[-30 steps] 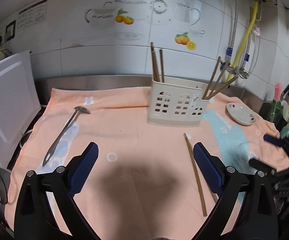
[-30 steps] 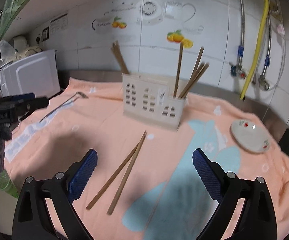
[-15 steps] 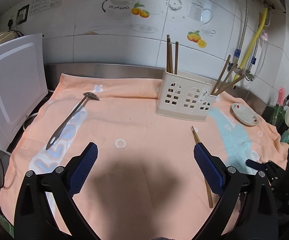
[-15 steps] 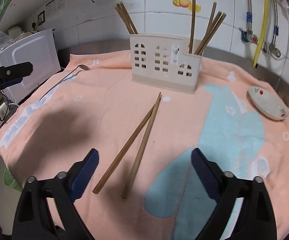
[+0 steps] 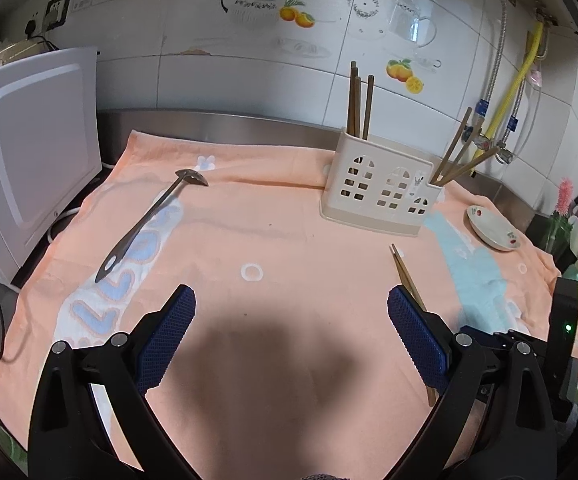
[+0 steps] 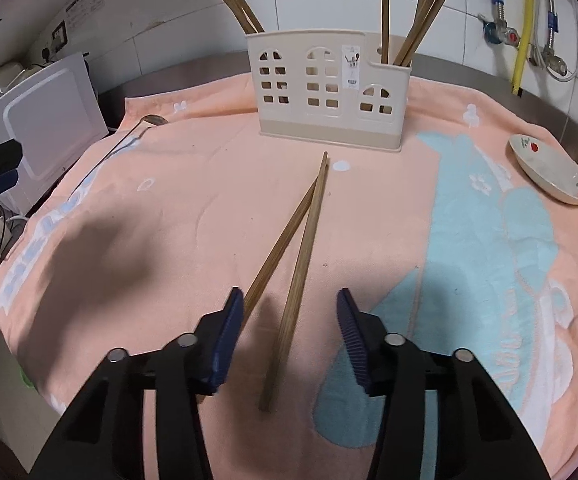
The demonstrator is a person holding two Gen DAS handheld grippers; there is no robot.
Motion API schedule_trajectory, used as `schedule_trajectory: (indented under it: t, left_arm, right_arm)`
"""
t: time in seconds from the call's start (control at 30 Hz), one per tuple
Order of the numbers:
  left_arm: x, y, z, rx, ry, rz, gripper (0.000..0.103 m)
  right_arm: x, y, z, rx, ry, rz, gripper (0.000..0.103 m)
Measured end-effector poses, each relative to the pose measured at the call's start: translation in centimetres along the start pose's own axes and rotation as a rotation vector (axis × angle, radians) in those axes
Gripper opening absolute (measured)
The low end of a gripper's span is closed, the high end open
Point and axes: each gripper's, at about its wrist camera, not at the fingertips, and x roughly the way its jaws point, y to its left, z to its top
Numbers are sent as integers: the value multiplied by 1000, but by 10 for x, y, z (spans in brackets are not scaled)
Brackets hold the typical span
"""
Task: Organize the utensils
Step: 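Close the right tool on one chopstick while the left tool approaches the other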
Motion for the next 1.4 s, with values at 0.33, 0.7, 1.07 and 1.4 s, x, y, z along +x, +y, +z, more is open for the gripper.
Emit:
schedule_trajectory:
  t: [0.33, 0.7, 1.07, 1.4]
  left_arm:
    - [0, 5, -4, -13, 0, 0, 96]
    - [4, 3, -8, -13, 16, -2, 96]
    - [7, -9, -12, -1, 30, -5, 96]
    - [8, -25, -20, 27, 52, -18, 96]
  right_arm:
    - [14, -1, 2, 38, 36, 0, 25]
    - [23, 0, -1, 63, 47, -8, 16]
    - [24, -3, -2, 72, 34, -16, 9]
    - [17, -8, -3, 85, 9, -5, 7]
